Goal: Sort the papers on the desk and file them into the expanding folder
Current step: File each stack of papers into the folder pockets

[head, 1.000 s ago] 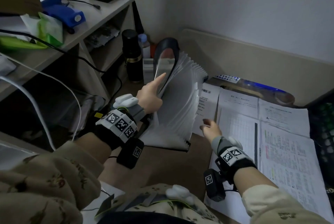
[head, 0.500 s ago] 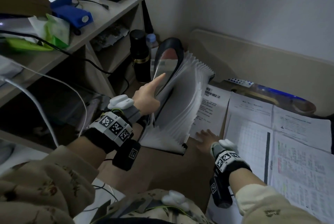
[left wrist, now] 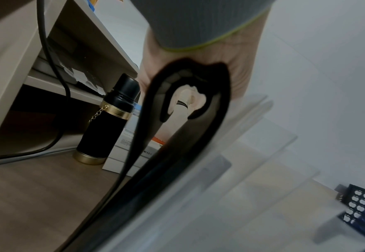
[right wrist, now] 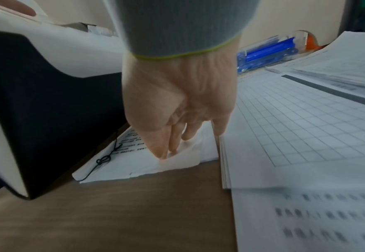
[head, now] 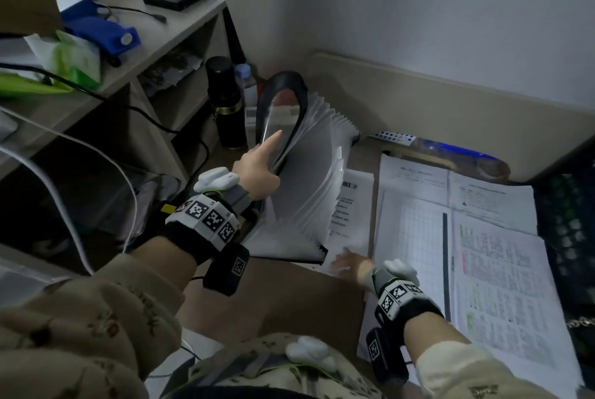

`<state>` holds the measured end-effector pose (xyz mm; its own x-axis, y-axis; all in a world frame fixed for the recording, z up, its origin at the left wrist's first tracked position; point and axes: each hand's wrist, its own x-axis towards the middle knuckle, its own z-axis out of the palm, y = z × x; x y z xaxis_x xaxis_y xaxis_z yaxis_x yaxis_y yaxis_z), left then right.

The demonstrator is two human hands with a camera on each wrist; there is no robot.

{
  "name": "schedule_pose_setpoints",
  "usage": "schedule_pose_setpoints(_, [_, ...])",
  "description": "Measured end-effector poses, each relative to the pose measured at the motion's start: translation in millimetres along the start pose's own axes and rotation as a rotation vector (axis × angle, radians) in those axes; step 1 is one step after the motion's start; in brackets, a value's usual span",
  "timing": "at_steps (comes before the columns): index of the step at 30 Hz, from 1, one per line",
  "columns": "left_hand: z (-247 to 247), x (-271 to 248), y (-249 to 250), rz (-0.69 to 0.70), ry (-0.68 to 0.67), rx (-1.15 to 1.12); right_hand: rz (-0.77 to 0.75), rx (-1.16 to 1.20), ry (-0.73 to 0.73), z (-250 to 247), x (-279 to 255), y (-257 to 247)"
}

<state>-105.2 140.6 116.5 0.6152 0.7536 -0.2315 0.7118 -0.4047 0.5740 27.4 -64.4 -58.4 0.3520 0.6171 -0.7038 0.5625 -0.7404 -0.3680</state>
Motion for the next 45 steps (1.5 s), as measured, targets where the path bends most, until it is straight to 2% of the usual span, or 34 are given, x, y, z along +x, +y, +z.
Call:
schedule_pose_setpoints(6, [-1.3, -2.5, 0.3, 0.008, -0.004, -0.011, 0.008, 0.088, 0.007, 17.4, -18.4, -8.1])
schedule_pose_setpoints(10, [1.3, -3.3, -0.3, 0.015, -0.008, -0.019, 0.034, 0.193, 0.074, 19.6, -23.6, -13.7])
schedule_pose_setpoints(11, [2.2, -3.3, 0.1, 0.015, -0.012, -0.019, 0.041, 0.194, 0.119, 22.0, -20.5, -10.8])
schedule_pose_setpoints(16, [4.6, -2.6, 1.3, 0.008, -0.018, -0.014, 0.233, 0.455, 0.545, 21.1, -11.9, -5.3])
schedule_pose_setpoints(18, [4.3, -2.6, 0.4, 0.013, -0.022, -0.019, 0.334, 0.519, 0.585, 19.9, -9.9, -7.7])
schedule_pose_setpoints(21, [3.3, -2.6, -1.2, 0.016, -0.019, -0.032, 0.47, 0.528, 0.542, 19.0, -7.5, -10.8])
schedule_pose_setpoints(24, [1.0, -1.0, -5.0, 0.001, -0.023, -0.053, 0.537, 0.491, 0.447, 24.7, -5.2, -11.9])
schedule_pose_setpoints(27, [-1.0, 0.4, -7.4, -0.003, -0.03, -0.069, 0.607, 0.511, 0.422, 23.9, -2.6, -11.4])
schedule_pose_setpoints(29, [-3.5, 0.4, -8.3, -0.003, -0.025, -0.077, 0.596, 0.539, 0.419, 22.2, -3.6, -14.3])
schedule_pose_setpoints(31, [-5.6, 1.6, -10.6, 0.001, -0.026, -0.078, 0.56, 0.597, 0.341, 21.6, -3.6, -14.9])
schedule_pose_setpoints(34, [-8.5, 3.2, -13.5, 0.008, -0.032, -0.087, 0.498, 0.549, 0.344, 20.0, 2.1, -16.3])
schedule_pose_setpoints(35, [-9.3, 4.1, -15.0, 0.01, -0.035, -0.09, 0.469, 0.463, 0.332, 19.1, 0.7, -20.2])
schedule_pose_setpoints(37, [-10.2, 5.4, -17.1, 0.013, -0.044, -0.096, 0.507, 0.459, 0.366, 15.0, -2.1, -24.1])
schedule_pose_setpoints(41, [-11.5, 7.6, -21.7, 0.024, -0.056, -0.123, 0.579, 0.291, 0.471, 7.8, -12.0, -32.9])
schedule_pose_setpoints(45, [-12.3, 9.5, -23.9, 0.028, -0.054, -0.131, 0.551, 0.312, 0.402, 4.4, -7.2, -37.3])
